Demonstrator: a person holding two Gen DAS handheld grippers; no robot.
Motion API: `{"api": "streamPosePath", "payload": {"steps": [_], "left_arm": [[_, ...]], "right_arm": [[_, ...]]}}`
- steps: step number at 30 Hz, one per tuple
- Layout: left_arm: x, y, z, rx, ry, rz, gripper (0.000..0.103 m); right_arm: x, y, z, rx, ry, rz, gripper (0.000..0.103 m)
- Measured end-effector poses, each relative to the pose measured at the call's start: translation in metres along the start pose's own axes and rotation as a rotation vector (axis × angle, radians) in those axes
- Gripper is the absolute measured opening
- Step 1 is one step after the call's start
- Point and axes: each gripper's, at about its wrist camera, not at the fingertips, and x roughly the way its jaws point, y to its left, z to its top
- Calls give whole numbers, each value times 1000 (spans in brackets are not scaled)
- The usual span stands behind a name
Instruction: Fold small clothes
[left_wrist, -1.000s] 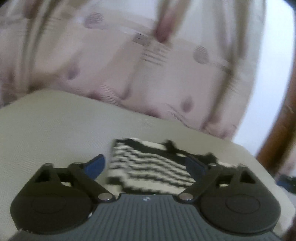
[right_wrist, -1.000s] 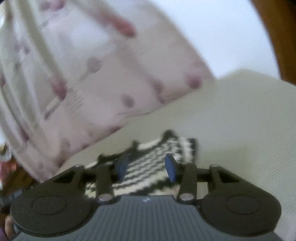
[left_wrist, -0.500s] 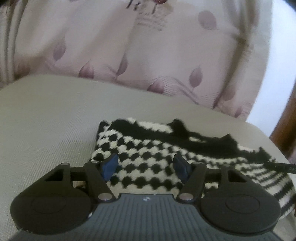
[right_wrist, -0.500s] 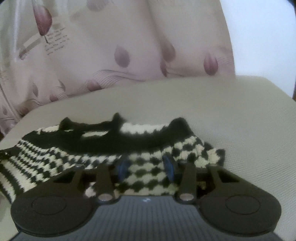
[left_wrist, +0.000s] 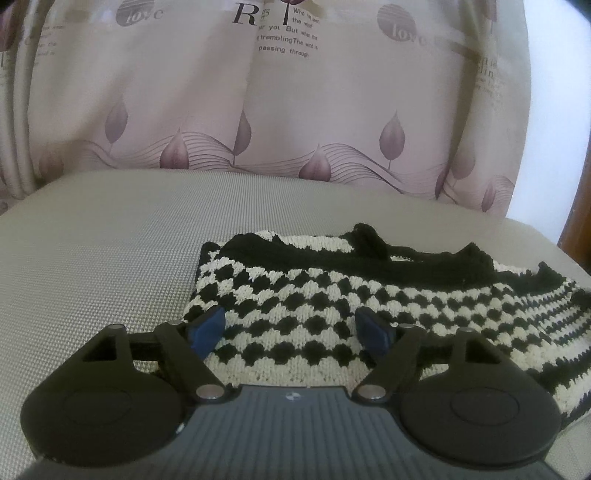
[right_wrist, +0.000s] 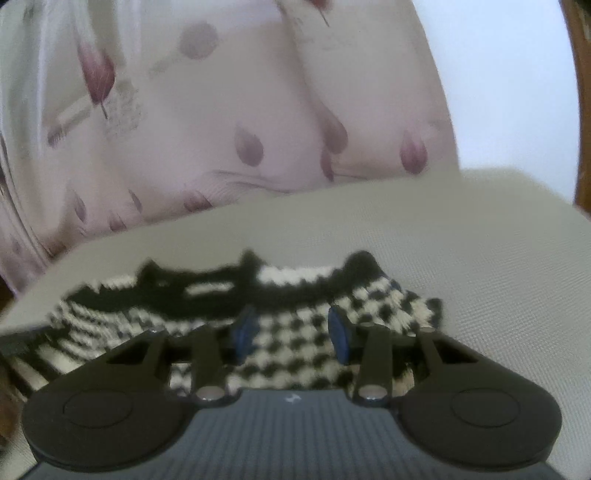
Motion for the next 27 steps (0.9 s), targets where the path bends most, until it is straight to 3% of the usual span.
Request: {"api": "streamPosePath", "payload": {"steps": [5,6,9,12,20,24,27], "left_arm": [[2,0,0,-3,11,10,83],[2,0,0,-3,11,11,84],[2,-2,0,3,13,26,86],[1,-2,0,2,13,35,88],[1,-5,0,20,14,79,96],[0,-6,0,20,14,115,102],[0,-5,0,15,15,124,103]], "right_arm": [[5,3,-22,-39,-13,-47,42],[7,6,-22,-61,-8,-60,44],[12,22,-27,-153,-6,-76,66],[15,36,-31,-228,-3,-123,69],[13,34,-32,-219,-16,-119,70],[8,33,-32,-213,-43,-114,88],[8,32,-32,-213,-44,-114,89]]}}
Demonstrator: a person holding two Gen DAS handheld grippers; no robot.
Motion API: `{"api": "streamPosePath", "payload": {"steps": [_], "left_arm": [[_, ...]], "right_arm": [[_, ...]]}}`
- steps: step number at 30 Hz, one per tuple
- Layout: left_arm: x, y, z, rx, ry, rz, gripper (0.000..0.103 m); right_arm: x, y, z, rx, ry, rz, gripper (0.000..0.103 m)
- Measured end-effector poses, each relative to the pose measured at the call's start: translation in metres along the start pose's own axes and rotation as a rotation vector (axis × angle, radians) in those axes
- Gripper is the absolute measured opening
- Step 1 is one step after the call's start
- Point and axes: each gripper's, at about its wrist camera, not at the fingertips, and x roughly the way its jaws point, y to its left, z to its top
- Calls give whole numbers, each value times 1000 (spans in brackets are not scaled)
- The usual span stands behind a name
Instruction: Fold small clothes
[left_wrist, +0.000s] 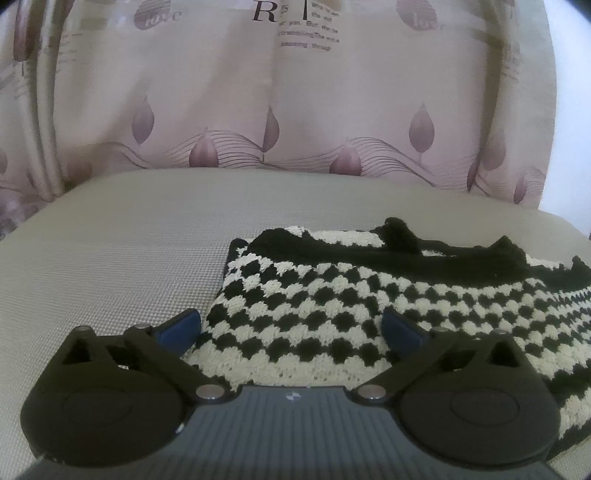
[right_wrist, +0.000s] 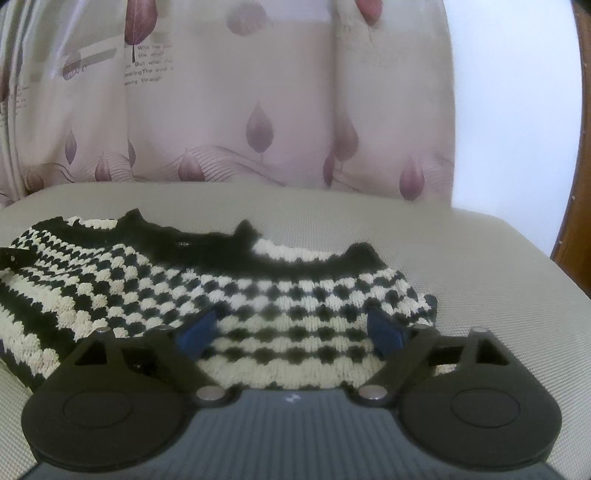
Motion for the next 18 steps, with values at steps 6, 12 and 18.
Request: {"api": "streamPosePath", "payload": {"steps": [6,12,18], "left_arm": [[-1,-2,0,13,-3,13,103],[-3,-2,0,4,-8,9,103],[-4,8,-1,-59,-13,-22,103]], "right_arm": [[-2,-1,0,4,-12,-3,90],[-6,-3,0,16,-36,-12,92],[-9,-3,0,11,-50,-20,96]]}}
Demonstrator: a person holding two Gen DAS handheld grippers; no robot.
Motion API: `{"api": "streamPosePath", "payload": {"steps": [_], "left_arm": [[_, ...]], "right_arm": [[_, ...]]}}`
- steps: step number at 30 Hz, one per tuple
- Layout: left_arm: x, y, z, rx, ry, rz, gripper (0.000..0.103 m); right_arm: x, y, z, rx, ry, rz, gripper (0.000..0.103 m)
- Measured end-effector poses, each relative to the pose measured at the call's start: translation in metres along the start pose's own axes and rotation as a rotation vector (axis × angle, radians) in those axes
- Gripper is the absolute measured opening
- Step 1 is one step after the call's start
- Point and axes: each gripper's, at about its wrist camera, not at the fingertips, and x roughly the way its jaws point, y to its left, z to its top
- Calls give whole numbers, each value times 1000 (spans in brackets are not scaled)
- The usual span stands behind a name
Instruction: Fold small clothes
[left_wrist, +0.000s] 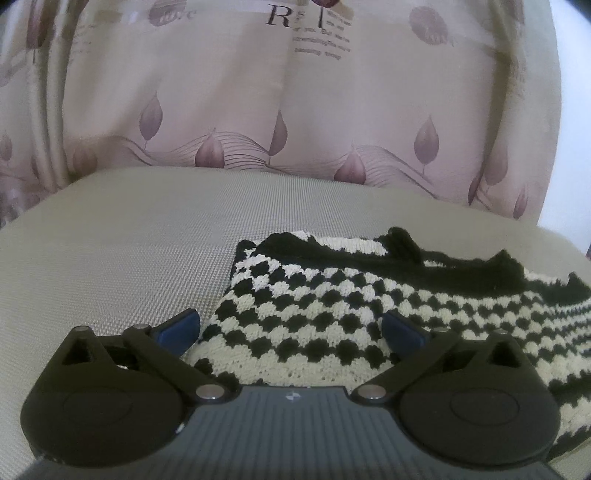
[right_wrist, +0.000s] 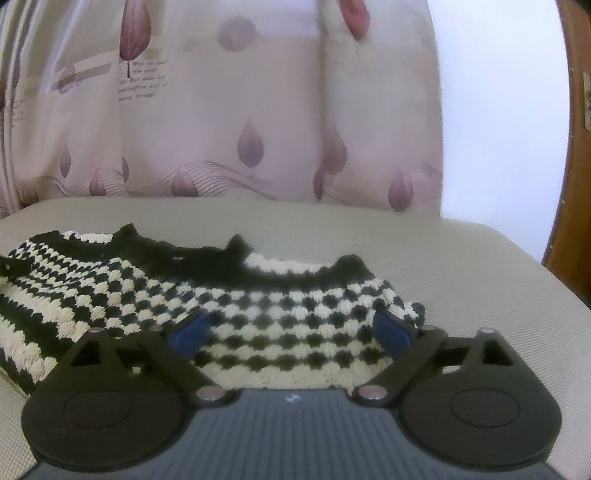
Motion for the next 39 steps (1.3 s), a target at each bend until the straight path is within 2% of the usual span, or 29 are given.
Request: {"api": "streamPosePath", "payload": {"steps": [7,13,19,21,34,39], "left_arm": [[-1,6,-1,-32,9,-26,103],[-8,6,-3,-40,-12,-11,103],[-6,8,-2,-44,9,-14,103],[-7,9,-3,-50,2,-16,103],[-4,19,-3,-105,42,-110,103],[-8,26,-4,-151,25,-128,103]], "right_arm": [[1,1,0,-6,15,20,97],[10,4,0,-29,80,37,101],[1,-5,-1,24,34,46,101],[3,-8,-1,44,44,52,101],[8,3,-2,-16,92,17,102],[8,2,-1,-11,90,22,102]]}}
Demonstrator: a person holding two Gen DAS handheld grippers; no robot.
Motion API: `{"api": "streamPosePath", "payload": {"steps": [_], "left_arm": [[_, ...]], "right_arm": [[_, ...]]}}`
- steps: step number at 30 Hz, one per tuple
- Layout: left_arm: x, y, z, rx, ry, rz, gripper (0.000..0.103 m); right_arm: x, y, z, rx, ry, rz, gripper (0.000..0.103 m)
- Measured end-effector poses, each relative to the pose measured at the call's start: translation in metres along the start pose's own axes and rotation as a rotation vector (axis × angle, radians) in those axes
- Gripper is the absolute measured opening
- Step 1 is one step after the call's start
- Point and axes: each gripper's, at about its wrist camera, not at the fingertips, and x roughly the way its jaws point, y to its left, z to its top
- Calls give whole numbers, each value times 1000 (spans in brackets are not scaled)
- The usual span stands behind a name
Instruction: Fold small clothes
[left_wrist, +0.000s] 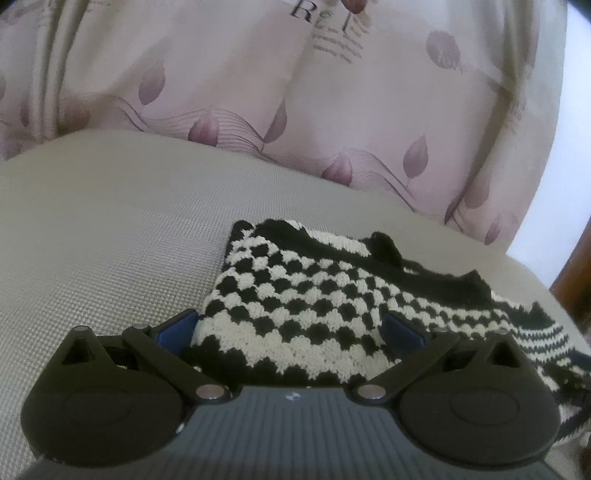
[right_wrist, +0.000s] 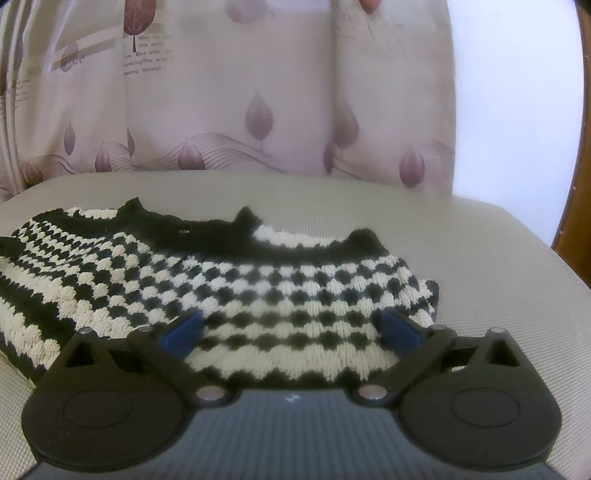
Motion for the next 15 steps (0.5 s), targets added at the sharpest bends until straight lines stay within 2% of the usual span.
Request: {"api": "streamPosePath", "payload": {"steps": [2,5,9,10,12,15], "left_arm": [[-6,3,-1,-21,-36,-10,103],[-14,12,2,-56,-54,-82,103],[-26,37,12,-178,9,-180,103],[-23,41,19,-176,34,-201,102],[-12,40,33,-114,88,-189,97],[13,32,49,52,171,-154,96]], "right_arm": [[-2,2,0,-10,-11,-7,102],[0,3,0,-18,-2,-14,103],[-2,2,0,-11,-10,-2,103],[-2,1,-1,-7,-12,6,103],[-3,0,-1,4,-17,22,103],[-7,-3,-2,25,-39,47,103]]}}
